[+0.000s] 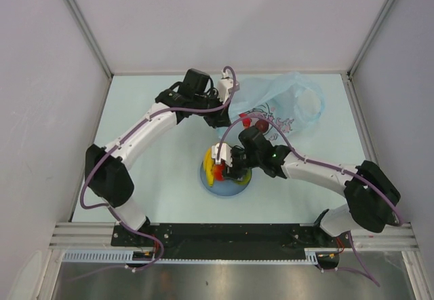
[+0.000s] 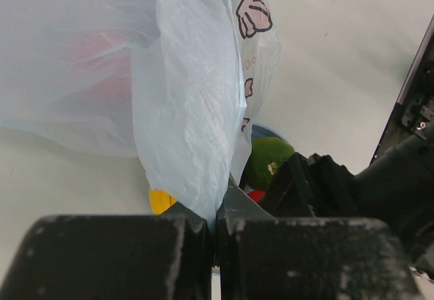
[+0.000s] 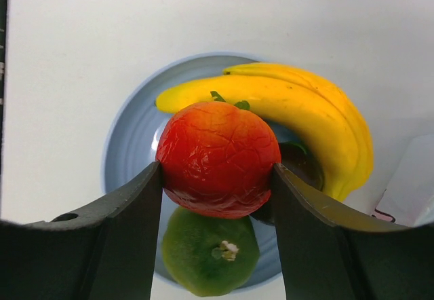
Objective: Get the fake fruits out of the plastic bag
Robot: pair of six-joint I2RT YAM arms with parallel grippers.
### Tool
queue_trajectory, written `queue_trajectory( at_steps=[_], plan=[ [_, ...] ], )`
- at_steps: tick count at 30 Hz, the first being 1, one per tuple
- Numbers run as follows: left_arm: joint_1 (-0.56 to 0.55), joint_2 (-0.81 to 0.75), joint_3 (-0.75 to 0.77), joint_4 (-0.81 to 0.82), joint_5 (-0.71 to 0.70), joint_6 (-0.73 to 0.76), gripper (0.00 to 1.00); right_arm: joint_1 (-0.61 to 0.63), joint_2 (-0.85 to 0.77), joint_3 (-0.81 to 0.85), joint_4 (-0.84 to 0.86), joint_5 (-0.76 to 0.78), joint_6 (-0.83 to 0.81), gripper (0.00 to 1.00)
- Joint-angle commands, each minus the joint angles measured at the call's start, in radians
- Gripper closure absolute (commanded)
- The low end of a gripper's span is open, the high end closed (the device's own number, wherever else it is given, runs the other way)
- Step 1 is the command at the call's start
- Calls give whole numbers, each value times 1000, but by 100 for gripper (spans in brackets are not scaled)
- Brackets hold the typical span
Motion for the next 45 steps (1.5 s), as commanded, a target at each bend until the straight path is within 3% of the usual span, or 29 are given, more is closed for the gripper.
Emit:
queue_trajectory(
  at_steps=[1, 8, 11, 16, 17, 19, 27, 31, 34, 35, 39, 45],
  plan=[
    [-3, -53, -11, 21, 21, 1, 100, 6, 44, 0, 91, 39, -66, 54],
    [-5, -55, -5, 20, 16, 9, 100, 2, 71, -1, 111, 44, -76, 50],
    [-5, -53, -7, 18, 13, 10, 100, 4, 81, -6, 128, 48, -75, 43],
    [-5, -55, -11, 18, 18, 10, 100, 6, 85, -17, 141, 67, -118, 22],
    [-5, -55, -13, 18, 18, 10, 100, 6, 81, -18, 141, 73, -119, 11],
    [-5, -53, -13, 21, 23, 10, 100, 4, 73, -21, 141, 90, -110, 4],
    [-5, -40, -5, 23, 35, 3, 100, 9, 21, -21, 141, 108, -58, 2],
    [-5, -37, 1, 20, 33, 1, 100, -8, -79, 12, 10, 128, -57, 0],
    [-5, -27, -1, 20, 39, -4, 100, -82, -201, 26, -43, 108, 32, 1],
    [-5, -23, -2, 21, 38, -2, 100, -105, -261, 25, -20, 148, 143, 3],
    [-11, -11, -10, 11, 20, 10, 100, -284, -321, 25, 37, 182, 328, 16],
    [-19, -18, 13, 7, 53, -20, 100, -386, -196, 45, 68, 242, 445, 34]
  ],
)
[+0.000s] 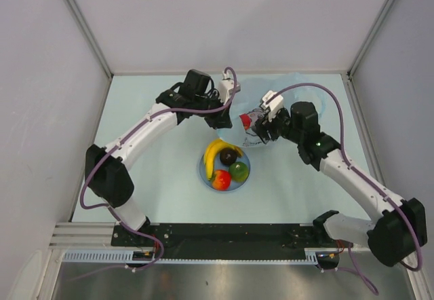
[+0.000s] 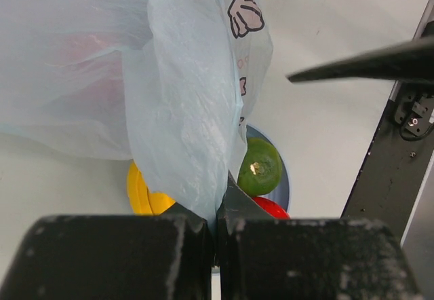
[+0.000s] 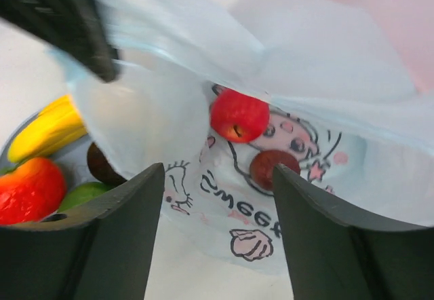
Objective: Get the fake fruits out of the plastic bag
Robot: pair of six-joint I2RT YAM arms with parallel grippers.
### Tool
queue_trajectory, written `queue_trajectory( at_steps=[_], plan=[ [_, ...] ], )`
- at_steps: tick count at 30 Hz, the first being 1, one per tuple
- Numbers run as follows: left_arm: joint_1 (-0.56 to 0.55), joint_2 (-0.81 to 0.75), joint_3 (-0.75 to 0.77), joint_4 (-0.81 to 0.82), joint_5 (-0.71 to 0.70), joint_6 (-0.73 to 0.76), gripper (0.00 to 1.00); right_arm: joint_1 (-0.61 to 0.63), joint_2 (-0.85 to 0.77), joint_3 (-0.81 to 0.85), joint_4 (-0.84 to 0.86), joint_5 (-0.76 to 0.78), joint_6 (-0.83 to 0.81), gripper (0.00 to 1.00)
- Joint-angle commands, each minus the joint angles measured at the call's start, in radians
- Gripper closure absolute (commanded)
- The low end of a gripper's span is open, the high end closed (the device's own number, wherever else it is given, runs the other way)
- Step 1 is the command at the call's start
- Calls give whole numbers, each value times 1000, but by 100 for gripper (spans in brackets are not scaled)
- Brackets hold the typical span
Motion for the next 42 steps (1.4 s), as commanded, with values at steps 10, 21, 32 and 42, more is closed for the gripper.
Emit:
queue_trajectory(
  at_steps=[10, 21, 32, 42],
  plan=[
    [-14, -81, -1, -16, 62, -17, 100, -80, 335, 72, 179, 101, 286, 27],
    [-14, -98, -79, -18, 10, 42, 100, -86, 604, 212, 265, 110, 453, 1],
    [-14, -87, -70, -24, -3, 60, 100, -77, 817, 348, 289, 134, 489, 0],
    [-14, -70, -68, -21, -18, 66, 100, -114, 710, 393, 176, 53, 391, 44]
  ],
)
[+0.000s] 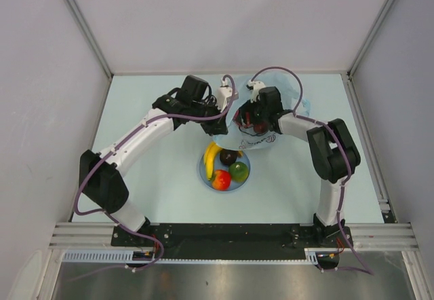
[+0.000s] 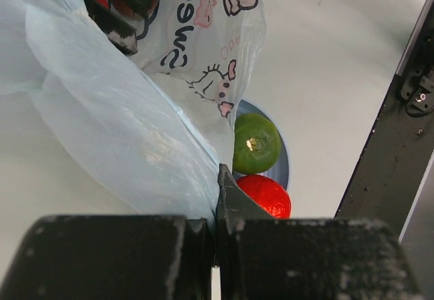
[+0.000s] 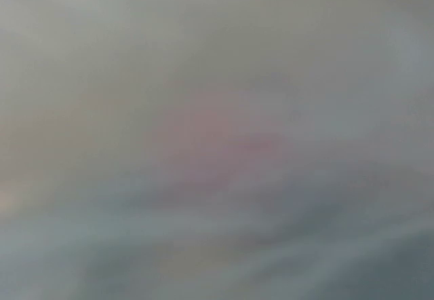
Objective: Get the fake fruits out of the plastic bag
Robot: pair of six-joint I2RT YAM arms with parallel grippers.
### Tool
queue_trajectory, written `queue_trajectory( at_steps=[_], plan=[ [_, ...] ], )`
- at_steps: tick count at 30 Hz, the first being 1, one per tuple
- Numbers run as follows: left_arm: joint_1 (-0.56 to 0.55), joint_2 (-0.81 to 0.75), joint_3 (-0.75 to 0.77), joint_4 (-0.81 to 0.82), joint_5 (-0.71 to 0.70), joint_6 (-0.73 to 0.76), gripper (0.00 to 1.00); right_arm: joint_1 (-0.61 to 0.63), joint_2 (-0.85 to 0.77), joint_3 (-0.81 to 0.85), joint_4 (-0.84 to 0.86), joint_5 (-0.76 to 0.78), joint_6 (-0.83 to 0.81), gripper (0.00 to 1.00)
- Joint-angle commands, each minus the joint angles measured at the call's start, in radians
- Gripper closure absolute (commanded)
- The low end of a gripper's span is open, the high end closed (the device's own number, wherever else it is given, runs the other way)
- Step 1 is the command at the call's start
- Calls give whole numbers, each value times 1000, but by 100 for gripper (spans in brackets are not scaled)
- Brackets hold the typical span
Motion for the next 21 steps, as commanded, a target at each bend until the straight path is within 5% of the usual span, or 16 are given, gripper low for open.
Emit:
queue_trajectory(
  at_steps=[1, 11, 21],
  plan=[
    [-4, 0, 12, 11, 4, 17, 100, -33, -150, 44, -81, -69, -46, 45],
    [-4, 43, 56, 15, 25, -6, 100, -39, -615, -146, -400, -271, -258, 44],
    [-5, 64, 81, 17, 34, -20, 100, 95, -808, -297, -681, -328, -605, 50]
  ],
)
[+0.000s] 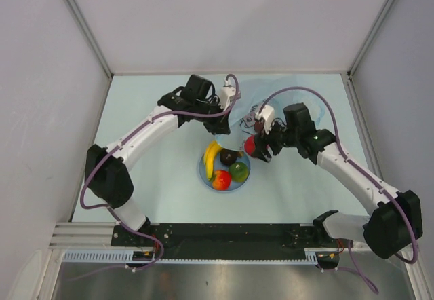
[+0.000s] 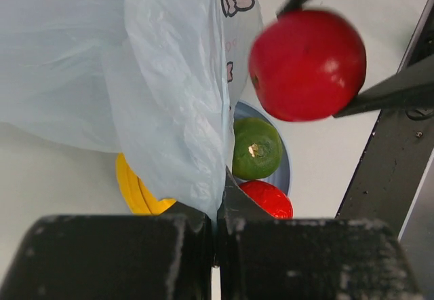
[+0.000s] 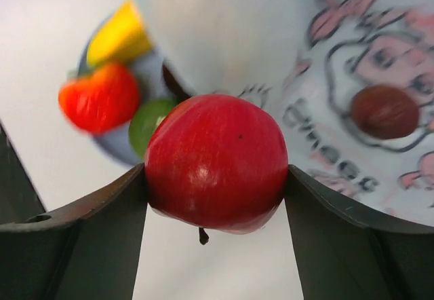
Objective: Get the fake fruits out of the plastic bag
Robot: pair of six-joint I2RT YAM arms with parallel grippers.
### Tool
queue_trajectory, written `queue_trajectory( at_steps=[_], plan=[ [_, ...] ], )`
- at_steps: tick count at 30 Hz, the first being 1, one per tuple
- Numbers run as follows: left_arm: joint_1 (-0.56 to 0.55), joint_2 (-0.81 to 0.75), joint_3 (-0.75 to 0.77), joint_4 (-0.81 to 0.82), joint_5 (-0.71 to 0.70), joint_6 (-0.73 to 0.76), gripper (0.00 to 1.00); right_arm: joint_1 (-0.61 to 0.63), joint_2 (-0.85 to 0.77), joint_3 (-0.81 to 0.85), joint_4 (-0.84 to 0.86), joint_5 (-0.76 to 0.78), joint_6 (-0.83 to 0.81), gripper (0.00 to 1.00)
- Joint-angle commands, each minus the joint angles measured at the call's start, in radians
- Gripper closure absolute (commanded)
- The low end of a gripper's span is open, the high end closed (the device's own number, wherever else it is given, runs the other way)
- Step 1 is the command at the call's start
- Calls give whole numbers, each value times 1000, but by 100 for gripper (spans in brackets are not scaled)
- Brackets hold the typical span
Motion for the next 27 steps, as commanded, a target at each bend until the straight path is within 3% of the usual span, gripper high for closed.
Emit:
queue_trajectory(
  at_steps=[1, 8, 13, 19, 27],
  plan=[
    [-5, 11, 56, 20, 24, -10, 100, 86, -69, -44, -132, -30, -205, 50],
    [-5, 22, 75, 21, 15, -6, 100, 274, -3, -46, -173, -45, -392, 45],
    [-5, 5, 71, 25, 1, 1, 100, 302, 72, -34, -124, -40, -449, 43],
    [-5, -24, 50, 25, -8, 10, 100, 322, 139, -14, 7, 3, -397, 44],
    [-5, -50, 22, 25, -22, 23, 100, 334, 204, 41, 52, 33, -404, 43]
  ],
)
